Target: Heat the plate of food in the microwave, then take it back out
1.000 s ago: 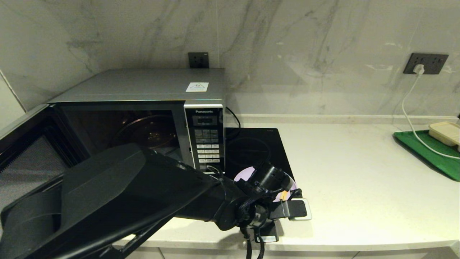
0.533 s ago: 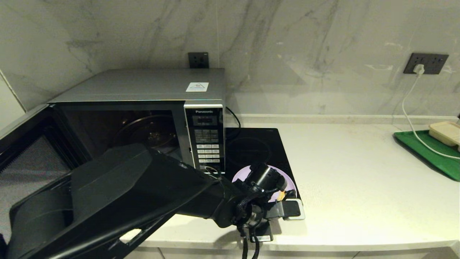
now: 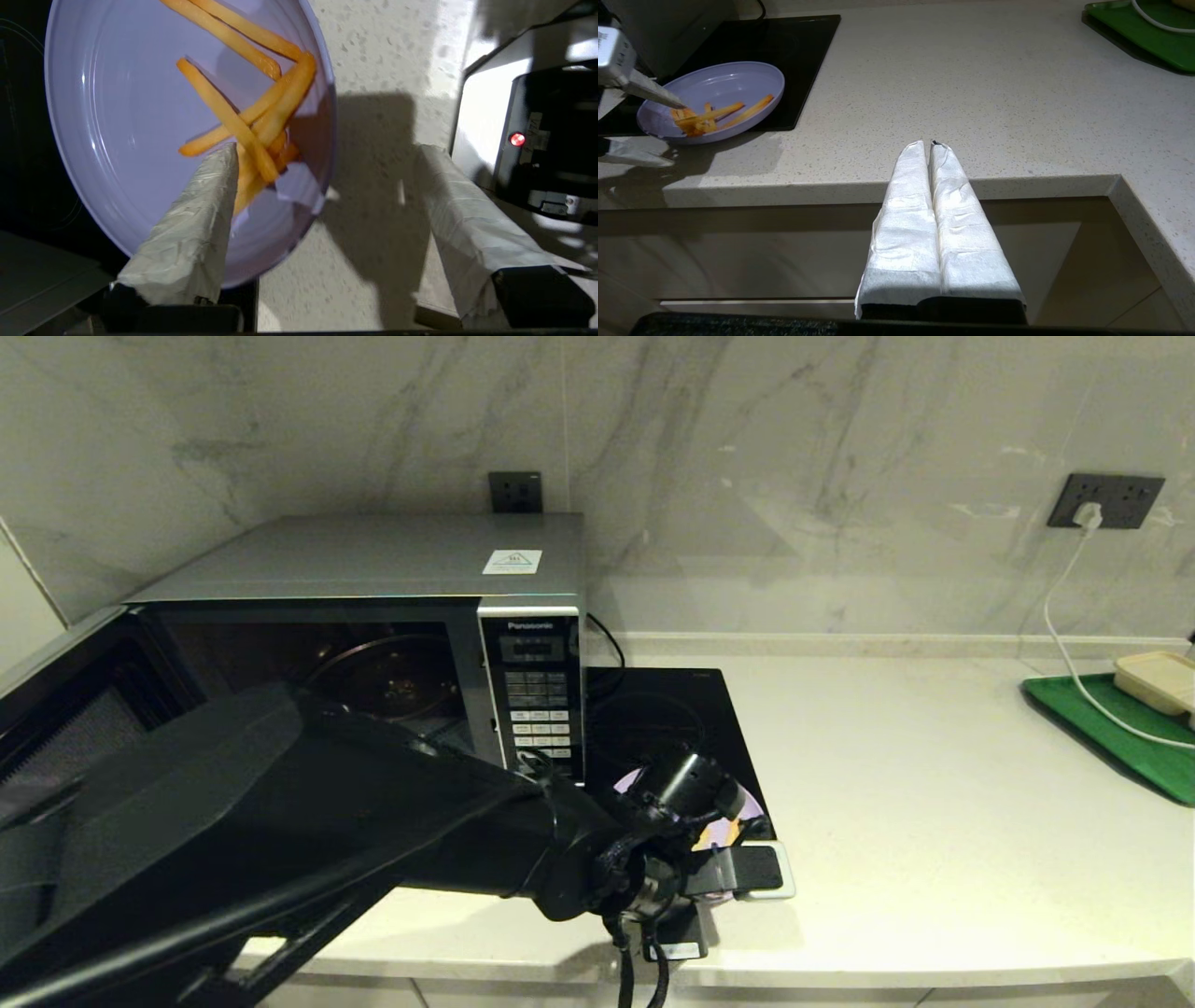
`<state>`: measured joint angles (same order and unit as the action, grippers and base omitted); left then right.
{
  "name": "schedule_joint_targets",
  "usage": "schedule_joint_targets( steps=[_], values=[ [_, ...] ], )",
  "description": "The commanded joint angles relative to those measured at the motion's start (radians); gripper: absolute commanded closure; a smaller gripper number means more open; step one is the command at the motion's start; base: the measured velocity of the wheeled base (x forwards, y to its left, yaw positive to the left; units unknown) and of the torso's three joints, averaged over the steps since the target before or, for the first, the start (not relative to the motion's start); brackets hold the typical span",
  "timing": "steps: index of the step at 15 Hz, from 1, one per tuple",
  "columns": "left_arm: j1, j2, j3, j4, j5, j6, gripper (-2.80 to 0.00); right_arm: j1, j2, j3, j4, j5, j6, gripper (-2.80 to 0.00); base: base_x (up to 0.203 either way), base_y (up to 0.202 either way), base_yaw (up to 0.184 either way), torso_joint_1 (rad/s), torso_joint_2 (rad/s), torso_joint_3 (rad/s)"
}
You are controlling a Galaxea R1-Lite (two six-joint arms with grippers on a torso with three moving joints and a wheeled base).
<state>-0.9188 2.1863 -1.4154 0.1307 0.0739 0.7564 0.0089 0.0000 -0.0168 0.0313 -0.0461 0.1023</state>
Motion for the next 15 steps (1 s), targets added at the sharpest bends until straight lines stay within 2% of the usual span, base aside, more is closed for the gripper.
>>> schedule_joint_targets(
  steps=[1, 3, 4, 5, 12, 13, 15],
  values=[
    [-0.017, -0.089, 0.041, 0.009, 0.006, -0.006, -2.8, 0.0, 0.0, 0.0, 0.001, 0.0, 0.0, 0.0, 0.0, 0.0, 0.0, 0.0, 0.0, 0.0],
    [-0.023, -0.143, 0.073, 0.015, 0.015, -0.027, -2.8, 0.0, 0.0, 0.0, 0.001, 0.0, 0.0, 0.0, 0.0, 0.0, 0.0, 0.0, 0.0, 0.0],
    [-0.023, -0.172, 0.098, 0.016, 0.026, -0.03, -1.73, 0.0, 0.0, 0.0, -0.001, 0.0, 0.0, 0.0, 0.0, 0.0, 0.0, 0.0, 0.0, 0.0],
    [-0.021, -0.205, 0.125, 0.017, 0.033, -0.034, 0.0, 0.0, 0.0, 0.0, -0.001, 0.0, 0.0, 0.0, 0.0, 0.0, 0.0, 0.0, 0.0, 0.0],
    [0.015, -0.519, 0.354, 0.026, 0.069, -0.12, 0.0, 0.0, 0.0, 0.0, 0.001, 0.0, 0.0, 0.0, 0.0, 0.0, 0.0, 0.0, 0.0, 0.0],
    [0.036, -0.568, 0.378, 0.027, 0.076, -0.137, 0.0, 0.0, 0.0, 0.0, 0.001, 0.0, 0.0, 0.0, 0.0, 0.0, 0.0, 0.0, 0.0, 0.0],
    [0.131, -0.652, 0.405, 0.027, 0.09, -0.155, 0.0, 0.0, 0.0, 0.0, 0.001, 0.0, 0.0, 0.0, 0.0, 0.0, 0.0, 0.0, 0.0, 0.0]
  ],
)
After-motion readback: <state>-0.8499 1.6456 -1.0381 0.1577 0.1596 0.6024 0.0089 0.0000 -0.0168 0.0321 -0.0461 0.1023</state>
